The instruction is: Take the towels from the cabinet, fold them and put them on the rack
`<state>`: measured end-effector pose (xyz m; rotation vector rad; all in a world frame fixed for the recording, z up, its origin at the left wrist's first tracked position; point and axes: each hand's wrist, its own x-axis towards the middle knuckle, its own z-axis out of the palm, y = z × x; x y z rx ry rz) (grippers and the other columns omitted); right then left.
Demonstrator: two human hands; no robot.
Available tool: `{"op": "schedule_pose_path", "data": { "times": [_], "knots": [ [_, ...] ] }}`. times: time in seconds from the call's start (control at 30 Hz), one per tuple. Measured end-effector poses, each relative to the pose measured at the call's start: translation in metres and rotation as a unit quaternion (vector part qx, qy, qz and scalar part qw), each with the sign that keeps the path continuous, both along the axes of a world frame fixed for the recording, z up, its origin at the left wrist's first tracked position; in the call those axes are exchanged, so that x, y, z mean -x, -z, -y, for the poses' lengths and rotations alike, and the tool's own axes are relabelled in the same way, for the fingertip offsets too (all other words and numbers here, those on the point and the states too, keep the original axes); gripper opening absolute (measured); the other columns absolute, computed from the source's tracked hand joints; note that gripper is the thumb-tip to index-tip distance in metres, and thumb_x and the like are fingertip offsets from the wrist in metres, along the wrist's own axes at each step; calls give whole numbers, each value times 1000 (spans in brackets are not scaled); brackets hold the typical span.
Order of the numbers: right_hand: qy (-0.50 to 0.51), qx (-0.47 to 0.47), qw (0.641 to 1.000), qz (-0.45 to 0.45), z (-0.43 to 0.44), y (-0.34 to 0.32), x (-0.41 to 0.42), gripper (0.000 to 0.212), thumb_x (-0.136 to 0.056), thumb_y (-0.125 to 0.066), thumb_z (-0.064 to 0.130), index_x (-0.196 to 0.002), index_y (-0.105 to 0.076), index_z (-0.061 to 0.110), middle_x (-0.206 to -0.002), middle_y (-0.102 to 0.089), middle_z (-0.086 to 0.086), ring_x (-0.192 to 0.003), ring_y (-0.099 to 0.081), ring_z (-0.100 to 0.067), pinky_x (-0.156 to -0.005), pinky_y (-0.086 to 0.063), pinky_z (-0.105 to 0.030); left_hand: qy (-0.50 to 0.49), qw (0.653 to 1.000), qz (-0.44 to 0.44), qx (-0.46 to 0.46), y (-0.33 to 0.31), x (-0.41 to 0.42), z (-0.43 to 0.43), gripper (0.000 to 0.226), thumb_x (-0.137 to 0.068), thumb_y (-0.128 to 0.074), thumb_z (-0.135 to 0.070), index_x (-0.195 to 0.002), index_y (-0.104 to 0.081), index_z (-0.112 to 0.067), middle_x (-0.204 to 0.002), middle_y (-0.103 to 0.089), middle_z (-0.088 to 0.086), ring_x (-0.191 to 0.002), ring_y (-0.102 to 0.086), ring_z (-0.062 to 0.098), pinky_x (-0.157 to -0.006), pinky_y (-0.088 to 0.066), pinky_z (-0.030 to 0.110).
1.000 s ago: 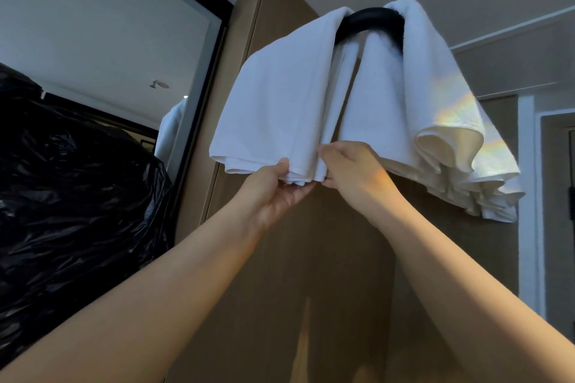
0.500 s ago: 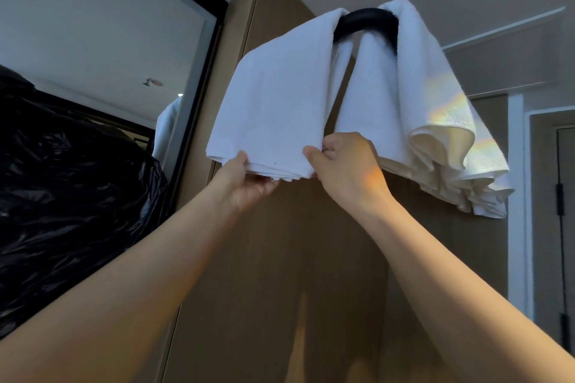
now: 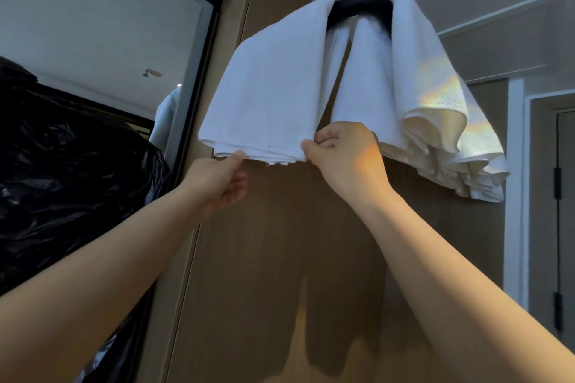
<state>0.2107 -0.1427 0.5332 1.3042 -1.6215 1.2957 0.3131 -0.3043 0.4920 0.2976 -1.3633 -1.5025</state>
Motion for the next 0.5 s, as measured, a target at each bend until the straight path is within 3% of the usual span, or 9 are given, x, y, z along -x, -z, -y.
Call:
{"op": "schedule_pose_path", "data": {
  "times": [0.1, 0.17, 0.23, 0.3, 0.4, 0.5],
  "knots": [
    [-5, -13, 999, 34, 8, -6, -2, 31, -83, -69, 32, -88, -67, 2, -73, -66, -16, -70, -65, -30, -75, -57, -44, -38, 996, 9, 75, 2, -9, -1, 28, -96, -59, -32, -78, -58, -10, -70, -50, 5, -58, -49, 14, -51, -49, 25],
    [-5, -15, 999, 45, 12, -9, -2, 32, -84, -70, 34, -91, -66, 4, -81, -70, -12, -77, -67, -28, -76, -57, -44, -109, 982, 47, 145, 3, -13, 0, 28, -96, -57, -34, -82, -59, -10, -75, -52, 6, -63, -50, 16, -60, -49, 29],
    [8, -5, 999, 35, 9, -6, -3, 26, -84, -68, 32, -91, -65, 7, -80, -70, -8, -77, -67, -24, -75, -58, -42, -231, 936, 119, 239, 6, -17, 0, 30, -94, -57, -40, -90, -63, -11, -85, -61, 0, -79, -58, 15, -73, -52, 32],
    [31, -3, 1000, 0, -2, 4, -3, 19, -84, -68, 32, -90, -64, 15, -76, -68, 1, -75, -65, -17, -72, -56, -37, -296, 883, 172, 321, 12, -23, -3, 27, -92, -59, -41, -99, -65, -15, -94, -63, -5, -91, -59, 12, -74, -47, 28],
    [49, -25, 998, -25, -29, 27, -7, 22, -84, -71, 38, -99, -67, 22, -78, -67, 11, -79, -64, -9, -71, -53, -29, -295, 836, 218, 408, 25, -33, -13, 20, -90, -63, -38, -99, -63, -21, -94, -63, -10, -90, -59, 5, -73, -47, 22],
    [26, -51, 998, -32, -61, 56, -11, 23, -86, -71, 41, -103, -70, 25, -85, -68, 16, -79, -64, 0, -72, -54, -19, -294, 813, 220, 451, 42, -44, -23, 14, -88, -65, -36, -96, -62, -24, -91, -63, -12, -86, -58, -1, -74, -48, 19]
  ]
}}
